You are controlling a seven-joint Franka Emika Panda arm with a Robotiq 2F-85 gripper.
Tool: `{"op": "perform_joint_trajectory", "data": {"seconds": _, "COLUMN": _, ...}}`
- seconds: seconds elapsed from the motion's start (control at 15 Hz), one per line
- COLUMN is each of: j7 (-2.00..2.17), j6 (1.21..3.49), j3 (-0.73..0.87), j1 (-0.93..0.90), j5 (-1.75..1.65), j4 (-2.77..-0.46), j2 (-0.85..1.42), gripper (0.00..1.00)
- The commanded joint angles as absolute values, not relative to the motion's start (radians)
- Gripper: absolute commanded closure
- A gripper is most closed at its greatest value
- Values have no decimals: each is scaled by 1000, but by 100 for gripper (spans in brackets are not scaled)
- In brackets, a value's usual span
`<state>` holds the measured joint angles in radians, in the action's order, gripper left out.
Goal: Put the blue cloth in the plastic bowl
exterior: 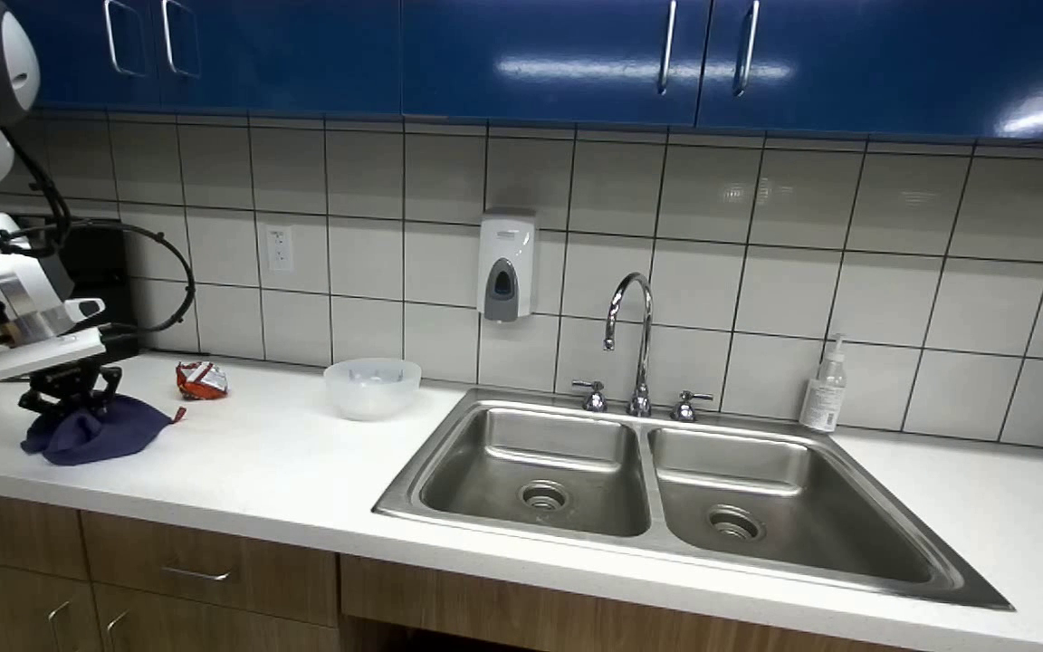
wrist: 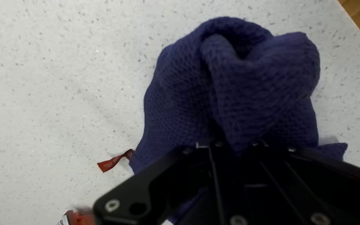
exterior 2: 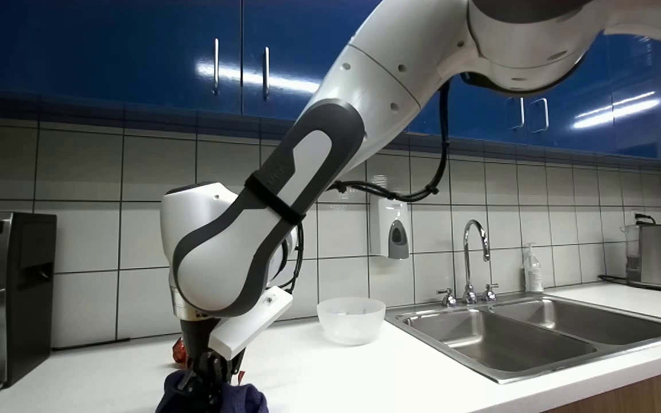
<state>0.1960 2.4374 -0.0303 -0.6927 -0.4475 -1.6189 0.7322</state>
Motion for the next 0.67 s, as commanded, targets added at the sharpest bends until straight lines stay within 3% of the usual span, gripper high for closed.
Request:
{"op": "perform_joint_trajectory", "data": {"seconds": 0.0, "j7": 221, "j6": 2400, "j3": -38, "j1": -678, "j5": -420, "j4": -1640, "j2": 694, "gripper": 98}}
{"op": "perform_joint_trajectory", "data": {"seconds": 0.6, "j7": 353, "j6": 2410, "j3": -33, "j1": -683, "j5": -404, "j4": -1818, "j2": 533, "gripper": 98}}
